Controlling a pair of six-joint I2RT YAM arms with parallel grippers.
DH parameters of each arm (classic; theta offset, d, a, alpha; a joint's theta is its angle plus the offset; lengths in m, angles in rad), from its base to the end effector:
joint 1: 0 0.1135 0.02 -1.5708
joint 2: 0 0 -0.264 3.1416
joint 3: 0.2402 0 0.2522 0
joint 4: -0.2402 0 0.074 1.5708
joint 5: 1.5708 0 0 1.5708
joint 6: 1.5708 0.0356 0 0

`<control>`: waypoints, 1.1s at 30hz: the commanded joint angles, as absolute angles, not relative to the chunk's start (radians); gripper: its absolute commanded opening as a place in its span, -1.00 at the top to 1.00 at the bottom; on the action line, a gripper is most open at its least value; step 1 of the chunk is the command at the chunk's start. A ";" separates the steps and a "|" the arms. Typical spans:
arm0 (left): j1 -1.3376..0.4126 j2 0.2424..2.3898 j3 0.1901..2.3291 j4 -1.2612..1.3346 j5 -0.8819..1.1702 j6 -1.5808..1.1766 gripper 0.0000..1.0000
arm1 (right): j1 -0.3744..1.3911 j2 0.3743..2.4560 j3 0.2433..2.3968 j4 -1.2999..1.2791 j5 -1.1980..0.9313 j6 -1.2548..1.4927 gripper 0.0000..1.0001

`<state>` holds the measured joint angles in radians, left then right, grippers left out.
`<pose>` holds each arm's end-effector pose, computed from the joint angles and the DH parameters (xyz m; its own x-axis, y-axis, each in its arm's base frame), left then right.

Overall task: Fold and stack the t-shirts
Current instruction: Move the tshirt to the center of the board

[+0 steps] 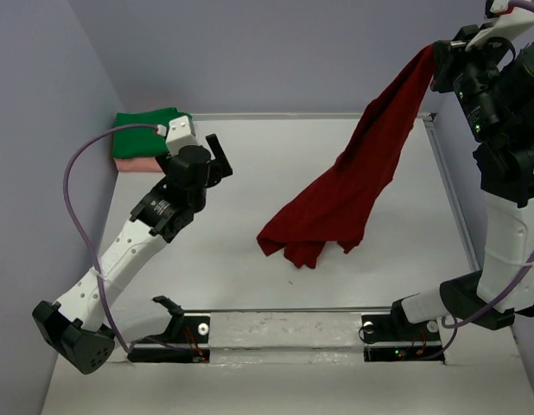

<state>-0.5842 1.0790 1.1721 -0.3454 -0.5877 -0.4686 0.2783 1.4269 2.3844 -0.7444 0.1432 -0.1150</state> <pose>0.2061 -0.1126 0.4029 -0.1908 -0.3244 -0.9265 -0.0841 0.9457 -0.3138 0.1753 0.0448 0.6327 0.2178 -0.0559 -0.9744 -0.1135 0.9901 -0.0822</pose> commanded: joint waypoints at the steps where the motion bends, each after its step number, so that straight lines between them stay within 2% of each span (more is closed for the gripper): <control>1: -0.630 1.112 1.206 -0.348 -0.640 -0.466 -0.96 | 0.279 1.370 2.393 -0.640 0.426 -0.236 1.00; 10: -0.712 1.146 1.250 -0.373 -0.689 -0.474 -0.96 | 0.279 1.396 2.462 -0.611 0.420 -0.276 1.00; 14: -0.724 1.146 1.235 -0.374 -0.698 -0.485 -0.96 | 0.288 1.437 2.451 -0.626 0.348 -0.235 1.00; 17: -0.727 1.143 1.221 -0.382 -0.712 -0.502 -0.96 | 0.288 1.474 2.381 -0.647 0.175 -0.154 1.00; 18: -0.729 1.138 1.218 -0.382 -0.716 -0.505 -0.96 | 0.305 1.489 2.328 -0.673 0.062 -0.097 1.00; 20: -0.729 1.131 1.218 -0.380 -0.722 -0.508 -0.96 | 0.369 1.558 2.286 -0.681 -0.015 -0.063 1.00; 25: -0.730 1.126 1.249 -0.397 -0.735 -0.502 -0.96 | 0.557 1.684 2.249 -0.684 0.101 -0.103 1.00; 32: -0.732 1.095 1.244 -0.413 -0.758 -0.508 -0.96 | 0.676 1.729 2.490 -0.709 0.051 -0.104 1.00; 33: -0.732 1.089 1.235 -0.411 -0.758 -0.511 -0.96 | 0.704 1.730 2.529 -0.730 -0.007 -0.092 1.00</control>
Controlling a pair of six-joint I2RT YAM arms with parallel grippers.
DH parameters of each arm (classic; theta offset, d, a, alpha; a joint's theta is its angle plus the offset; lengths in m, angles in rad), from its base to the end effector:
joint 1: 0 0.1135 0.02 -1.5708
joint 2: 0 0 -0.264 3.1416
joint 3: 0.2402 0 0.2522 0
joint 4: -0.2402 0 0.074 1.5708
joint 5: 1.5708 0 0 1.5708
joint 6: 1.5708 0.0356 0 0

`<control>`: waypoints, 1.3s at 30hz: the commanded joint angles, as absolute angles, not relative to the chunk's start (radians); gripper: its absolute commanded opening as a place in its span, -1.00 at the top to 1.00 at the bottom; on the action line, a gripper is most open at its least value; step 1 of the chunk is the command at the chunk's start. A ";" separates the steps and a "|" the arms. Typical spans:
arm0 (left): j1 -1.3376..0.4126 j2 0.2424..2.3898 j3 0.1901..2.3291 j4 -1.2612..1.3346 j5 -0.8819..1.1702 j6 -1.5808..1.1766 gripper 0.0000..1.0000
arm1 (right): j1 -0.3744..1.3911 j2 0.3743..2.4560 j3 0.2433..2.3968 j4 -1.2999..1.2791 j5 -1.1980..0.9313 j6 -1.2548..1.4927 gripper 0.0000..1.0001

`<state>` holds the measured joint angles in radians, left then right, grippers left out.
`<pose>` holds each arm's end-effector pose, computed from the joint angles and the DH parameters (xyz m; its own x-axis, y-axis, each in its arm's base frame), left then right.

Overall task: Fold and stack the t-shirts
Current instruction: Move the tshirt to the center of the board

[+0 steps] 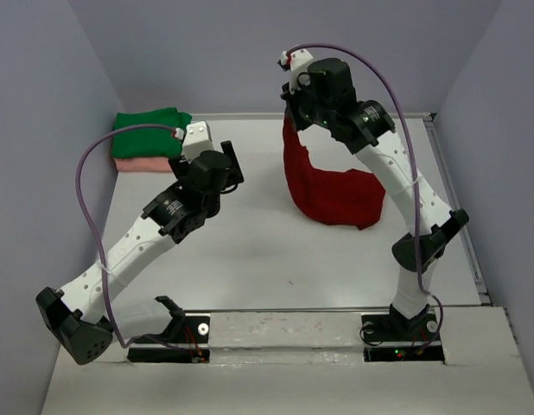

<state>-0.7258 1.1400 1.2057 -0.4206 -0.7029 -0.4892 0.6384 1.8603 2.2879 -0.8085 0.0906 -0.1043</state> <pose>0.1986 -0.1455 0.3942 -0.2543 -0.2536 -0.9333 -0.0753 0.9673 -0.2423 0.3191 0.2328 0.4820 -0.2422 -0.3088 -0.9198 -0.5542 0.8221 -0.1301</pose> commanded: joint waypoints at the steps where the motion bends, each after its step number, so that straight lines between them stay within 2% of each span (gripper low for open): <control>1: -0.732 1.089 1.230 -0.411 -0.762 -0.515 -0.96 | 0.713 1.729 2.592 -0.739 -0.071 -0.077 1.00; 7: -0.732 1.100 1.227 -0.457 -0.791 -0.554 -0.97 | 0.746 1.652 2.591 -0.635 -0.438 0.110 1.00; 10: -0.732 1.114 1.268 -0.549 -0.879 -0.627 -0.79 | 0.765 1.660 2.612 -0.637 -0.511 0.147 1.00; 12: -0.732 1.130 1.348 -0.630 -1.014 -0.739 -0.70 | 0.790 1.658 2.600 -0.655 -0.508 0.149 1.00; 16: -0.730 1.135 1.475 -0.699 -1.228 -0.746 -0.71 | 0.900 1.664 2.606 -0.730 -0.342 0.068 1.00; 22: -0.707 1.173 1.682 -0.747 -1.465 -0.642 -0.73 | 0.980 1.707 2.619 -0.802 -0.215 0.011 1.00; 24: -0.660 1.155 1.690 -0.637 -1.517 -0.473 -0.78 | 1.011 1.724 2.602 -0.804 -0.186 -0.024 1.00; 25: -0.634 1.138 1.651 -0.445 -1.513 -0.263 -0.79 | 1.046 1.748 2.600 -0.807 -0.148 -0.034 1.00; 26: -0.605 1.120 1.620 -0.332 -1.506 -0.261 -0.80 | 1.064 1.765 2.605 -0.810 -0.128 -0.043 1.00; 27: -0.559 1.085 1.552 -0.135 -1.502 -0.069 -0.81 | 1.081 1.784 2.621 -0.819 -0.097 -0.064 1.00; 29: -0.531 1.068 1.502 0.012 -1.514 0.147 -0.82 | 1.124 1.847 2.655 -0.830 -0.063 -0.078 1.00; 31: -0.508 1.090 1.491 0.075 -1.529 0.216 -0.82 | 1.134 1.881 2.686 -0.833 -0.061 -0.089 1.00; 33: -0.506 1.147 1.537 -0.007 -1.531 0.140 -0.83 | 1.143 1.901 2.678 -0.825 -0.032 -0.095 1.00; 35: -0.503 1.187 1.635 -0.453 -1.380 -0.145 -0.84 | 1.143 1.902 2.639 -0.821 0.148 -0.113 1.00; 36: -0.445 1.239 1.738 -0.615 -1.289 -0.424 -0.84 | 1.143 1.898 2.616 -0.807 0.325 -0.147 1.00; 37: -0.445 1.256 1.746 -0.697 -1.223 -0.442 -0.84 | 1.143 1.896 2.591 -0.802 0.415 -0.167 1.00; 39: -0.434 1.270 1.717 -0.704 -1.148 -0.442 -0.84 | 1.112 1.907 2.553 -0.798 0.574 -0.205 1.00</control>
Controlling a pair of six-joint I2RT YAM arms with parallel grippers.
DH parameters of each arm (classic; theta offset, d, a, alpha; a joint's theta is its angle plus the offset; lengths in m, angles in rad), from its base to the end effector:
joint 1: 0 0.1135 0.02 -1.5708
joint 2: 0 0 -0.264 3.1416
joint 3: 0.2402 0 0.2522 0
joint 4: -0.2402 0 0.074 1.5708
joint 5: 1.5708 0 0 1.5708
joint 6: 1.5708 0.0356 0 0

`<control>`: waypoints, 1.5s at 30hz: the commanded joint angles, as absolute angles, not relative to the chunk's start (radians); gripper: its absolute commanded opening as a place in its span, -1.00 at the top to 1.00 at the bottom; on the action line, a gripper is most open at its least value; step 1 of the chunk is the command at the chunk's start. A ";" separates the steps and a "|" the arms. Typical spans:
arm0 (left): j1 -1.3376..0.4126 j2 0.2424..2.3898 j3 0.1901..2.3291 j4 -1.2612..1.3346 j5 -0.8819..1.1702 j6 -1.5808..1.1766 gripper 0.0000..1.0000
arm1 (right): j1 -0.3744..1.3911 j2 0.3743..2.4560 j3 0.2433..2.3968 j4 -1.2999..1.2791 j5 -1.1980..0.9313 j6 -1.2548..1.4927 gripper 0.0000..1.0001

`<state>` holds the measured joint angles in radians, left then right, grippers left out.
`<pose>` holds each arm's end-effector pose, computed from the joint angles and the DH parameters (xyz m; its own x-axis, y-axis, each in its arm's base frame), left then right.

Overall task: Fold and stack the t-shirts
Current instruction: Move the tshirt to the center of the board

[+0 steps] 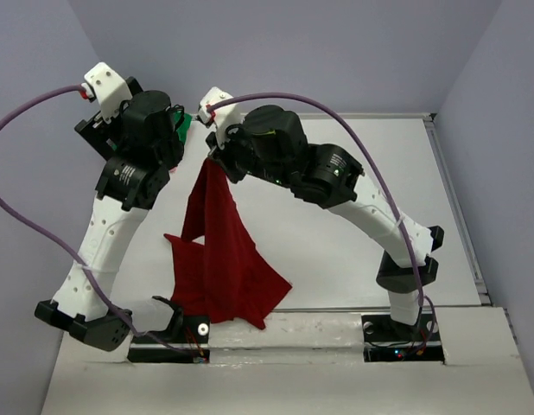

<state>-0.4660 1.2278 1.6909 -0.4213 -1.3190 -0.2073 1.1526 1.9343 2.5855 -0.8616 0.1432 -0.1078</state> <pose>0.1999 -0.0619 0.5287 0.1914 -0.1537 -0.9694 -0.7287 0.6394 -0.2452 0.1586 0.3444 0.5336 0.0069 -0.2467 -0.9691 -0.8520 0.5059 -0.1349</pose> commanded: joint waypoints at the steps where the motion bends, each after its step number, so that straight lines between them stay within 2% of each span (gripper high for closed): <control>1: -0.437 1.269 1.672 -0.672 -1.125 -0.434 -0.84 | 1.094 1.908 2.546 -0.804 0.682 -0.206 1.00; 5: -0.439 1.244 1.599 -0.623 -1.031 -0.434 -0.85 | 0.970 1.855 2.452 -0.793 0.842 -0.155 1.00; 9: -0.442 1.203 1.540 -0.572 -1.002 -0.402 -0.85 | 0.793 1.778 2.331 -0.792 0.870 -0.088 1.00; 17: -0.446 1.163 1.470 -0.531 -0.953 -0.373 -0.85 | 0.410 1.730 2.137 -0.742 0.623 -0.035 1.00; 23: -0.456 1.164 1.410 -0.508 -0.893 -0.377 -0.85 | 0.304 1.868 2.102 -0.707 0.517 -0.052 1.00; 28: -0.469 1.170 1.371 -0.494 -0.847 -0.377 -0.85 | 0.265 2.058 2.138 -0.696 0.531 -0.048 1.00; 31: -0.491 1.181 1.362 -0.491 -0.819 -0.377 -0.86 | 0.239 2.146 2.196 -0.712 0.587 -0.029 0.85; 33: -0.503 1.193 1.358 -0.491 -0.812 -0.373 -0.86 | 0.226 2.172 2.210 -0.718 0.600 -0.011 0.86; 36: -0.515 1.209 1.345 -0.485 -0.767 -0.357 -0.89 | 0.195 2.200 2.232 -0.762 0.607 0.063 1.00; 45: -0.551 1.308 1.276 -0.508 -0.653 -0.359 -0.90 | 0.100 2.175 2.154 -0.762 0.627 0.126 1.00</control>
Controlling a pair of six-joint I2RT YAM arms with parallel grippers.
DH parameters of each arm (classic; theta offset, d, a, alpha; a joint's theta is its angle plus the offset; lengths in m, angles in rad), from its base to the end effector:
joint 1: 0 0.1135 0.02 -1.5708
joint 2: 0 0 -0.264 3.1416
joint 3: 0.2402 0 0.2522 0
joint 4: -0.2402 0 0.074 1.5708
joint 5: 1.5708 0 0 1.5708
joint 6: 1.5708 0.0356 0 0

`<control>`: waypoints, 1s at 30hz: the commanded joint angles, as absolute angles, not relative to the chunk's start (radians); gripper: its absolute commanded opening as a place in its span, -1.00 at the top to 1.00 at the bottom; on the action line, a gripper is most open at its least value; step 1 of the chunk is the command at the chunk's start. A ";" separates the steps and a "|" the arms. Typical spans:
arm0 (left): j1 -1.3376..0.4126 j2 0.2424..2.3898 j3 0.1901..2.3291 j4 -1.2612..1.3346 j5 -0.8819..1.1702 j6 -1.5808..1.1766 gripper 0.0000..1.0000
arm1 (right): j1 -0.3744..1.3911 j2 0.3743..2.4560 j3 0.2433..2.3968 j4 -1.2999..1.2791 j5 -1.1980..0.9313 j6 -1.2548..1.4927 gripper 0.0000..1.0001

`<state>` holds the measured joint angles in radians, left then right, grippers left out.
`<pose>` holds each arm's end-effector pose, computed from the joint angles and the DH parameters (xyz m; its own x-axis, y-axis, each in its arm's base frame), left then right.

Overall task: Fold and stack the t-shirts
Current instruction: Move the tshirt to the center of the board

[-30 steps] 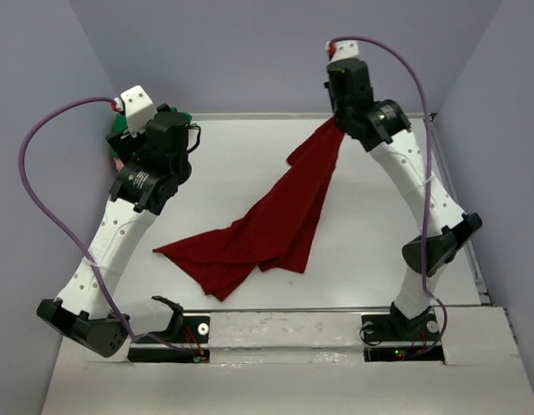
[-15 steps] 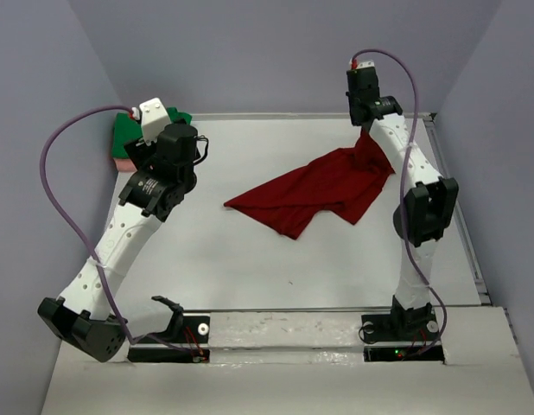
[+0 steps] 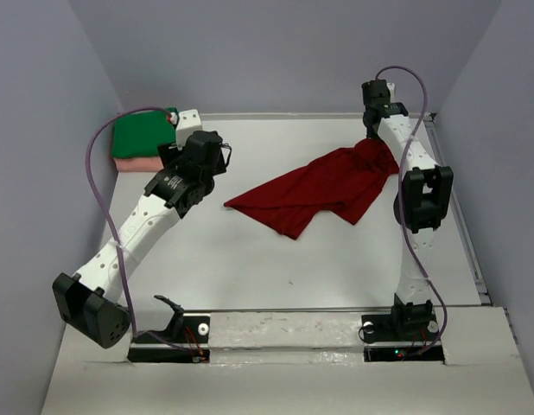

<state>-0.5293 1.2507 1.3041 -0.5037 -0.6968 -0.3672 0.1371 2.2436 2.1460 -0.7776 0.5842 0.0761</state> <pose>0.2442 -0.1164 0.3930 -0.3106 -0.1373 -0.9406 -0.2389 0.9690 -0.0625 0.4986 0.0490 0.2762 -0.7403 -0.0381 -0.6712 0.2933 0.8801 -0.3735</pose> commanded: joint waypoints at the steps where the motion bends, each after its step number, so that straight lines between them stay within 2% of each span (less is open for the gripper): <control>1: -0.555 1.325 1.275 -0.520 -0.657 -0.360 -0.90 | 0.100 2.177 2.145 -0.762 0.624 0.123 0.82; 2: -0.566 1.341 1.269 -0.538 -0.666 -0.364 -0.91 | 0.086 2.178 2.138 -0.762 0.633 0.124 0.44; 3: -0.569 1.370 1.270 -0.554 -0.669 -0.371 -0.93 | 0.075 2.177 2.126 -0.764 0.640 0.129 -0.31; 5: -0.574 1.399 1.278 -0.596 -0.678 -0.388 -0.95 | 0.066 2.163 2.112 -0.758 0.626 0.132 -0.88; 6: -0.583 1.419 1.275 -0.603 -0.680 -0.397 -0.98 | 0.066 2.154 2.090 -0.749 0.627 0.129 -0.99; 13: -0.598 1.465 1.233 -0.611 -0.704 -0.420 -0.98 | 0.087 1.967 1.938 -0.703 0.479 0.161 -0.96; 15: -0.601 1.494 1.233 -0.623 -0.730 -0.425 -0.98 | 0.125 1.848 1.815 -0.677 0.379 0.173 -0.85; 17: -0.604 1.520 1.242 -0.653 -0.752 -0.448 -0.98 | 0.165 1.757 1.712 -0.608 0.362 0.190 -0.63; 21: -0.615 1.586 1.252 -0.666 -0.739 -0.463 -0.97 | 0.251 1.565 1.505 -0.551 0.269 0.210 -0.42; 25: -0.617 1.614 1.267 -0.623 -0.683 -0.471 -0.95 | 0.273 1.407 1.399 -0.534 0.089 0.256 -0.29; 30: -0.620 1.661 1.270 -0.549 -0.617 -0.514 -0.93 | 0.282 1.309 1.324 -0.517 0.074 0.256 -0.22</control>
<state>-0.6147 1.6409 1.2369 -0.6102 -0.6537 -0.4625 0.2829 1.3594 1.3762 -0.5751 0.1478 0.2337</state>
